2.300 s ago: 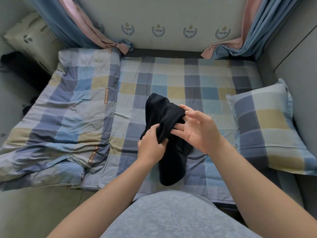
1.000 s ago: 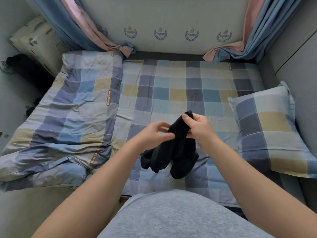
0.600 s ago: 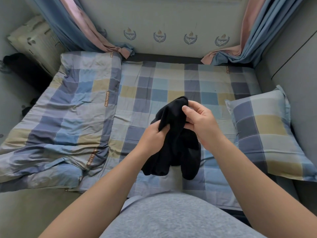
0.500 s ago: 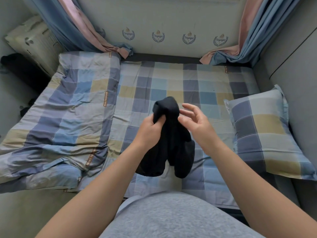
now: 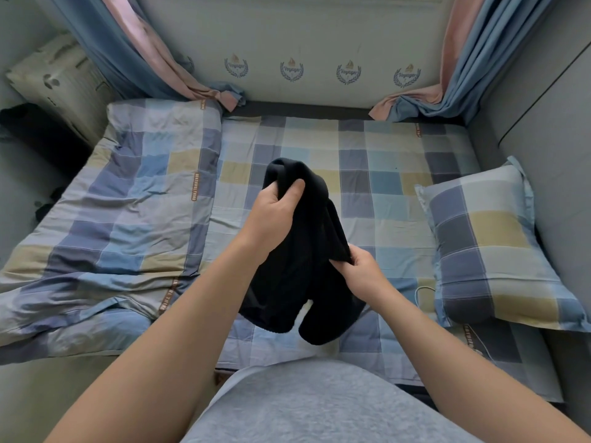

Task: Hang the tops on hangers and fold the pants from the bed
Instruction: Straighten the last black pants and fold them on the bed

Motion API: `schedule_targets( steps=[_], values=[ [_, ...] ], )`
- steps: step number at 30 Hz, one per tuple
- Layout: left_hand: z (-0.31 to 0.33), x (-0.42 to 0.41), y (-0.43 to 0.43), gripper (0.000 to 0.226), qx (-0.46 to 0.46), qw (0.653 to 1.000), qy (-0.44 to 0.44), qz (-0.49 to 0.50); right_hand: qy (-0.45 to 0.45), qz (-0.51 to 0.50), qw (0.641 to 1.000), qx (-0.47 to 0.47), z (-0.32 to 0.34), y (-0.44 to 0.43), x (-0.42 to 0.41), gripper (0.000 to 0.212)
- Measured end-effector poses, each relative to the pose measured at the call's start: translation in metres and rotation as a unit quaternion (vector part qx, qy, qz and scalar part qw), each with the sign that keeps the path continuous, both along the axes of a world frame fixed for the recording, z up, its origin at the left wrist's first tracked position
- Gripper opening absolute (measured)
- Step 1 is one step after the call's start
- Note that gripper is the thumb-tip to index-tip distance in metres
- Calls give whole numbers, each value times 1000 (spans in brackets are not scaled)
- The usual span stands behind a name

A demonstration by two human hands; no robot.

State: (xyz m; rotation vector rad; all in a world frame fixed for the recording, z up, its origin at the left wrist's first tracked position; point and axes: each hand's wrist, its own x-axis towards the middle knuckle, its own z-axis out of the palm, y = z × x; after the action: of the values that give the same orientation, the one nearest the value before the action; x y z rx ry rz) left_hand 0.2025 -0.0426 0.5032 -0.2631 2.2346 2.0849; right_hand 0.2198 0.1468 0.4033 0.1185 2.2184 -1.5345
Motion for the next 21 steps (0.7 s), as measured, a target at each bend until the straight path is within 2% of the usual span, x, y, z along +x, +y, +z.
schedule_targets(
  steps=[2, 5, 9, 10, 12, 14, 16, 21],
  values=[
    [-9, 1, -4, 21, -26, 1000, -1, -14, 3, -24, 999, -36, 6, -1, -1, 17],
    [-28, 6, -9, 54, -54, 997, -29, -48, 18, -55, 995, -83, 21, -2, -4, 16],
    [-61, 17, -11, 93, -162, 977, -87, -105, 62, -101, 983, -143, 51, 1, -10, 15],
    [-69, 20, -11, 103, -171, 973, -106, -112, 72, -107, 978, -161, 59, 2, -12, 16],
    [-83, 28, -8, 118, -127, 972, -162, -109, 76, -119, 968, -209, 75, 3, -16, 18],
    [-95, 34, -5, 125, -57, 973, -201, -93, 60, -134, 952, -269, 88, 4, -18, 22],
    [-105, 36, -2, 125, -25, 971, -221, -90, 34, -143, 938, -314, 95, 6, -20, 24],
    [-110, 35, 1, 120, -50, 973, -202, -104, -17, -167, 928, -333, 101, 12, -23, 35]
  ],
)
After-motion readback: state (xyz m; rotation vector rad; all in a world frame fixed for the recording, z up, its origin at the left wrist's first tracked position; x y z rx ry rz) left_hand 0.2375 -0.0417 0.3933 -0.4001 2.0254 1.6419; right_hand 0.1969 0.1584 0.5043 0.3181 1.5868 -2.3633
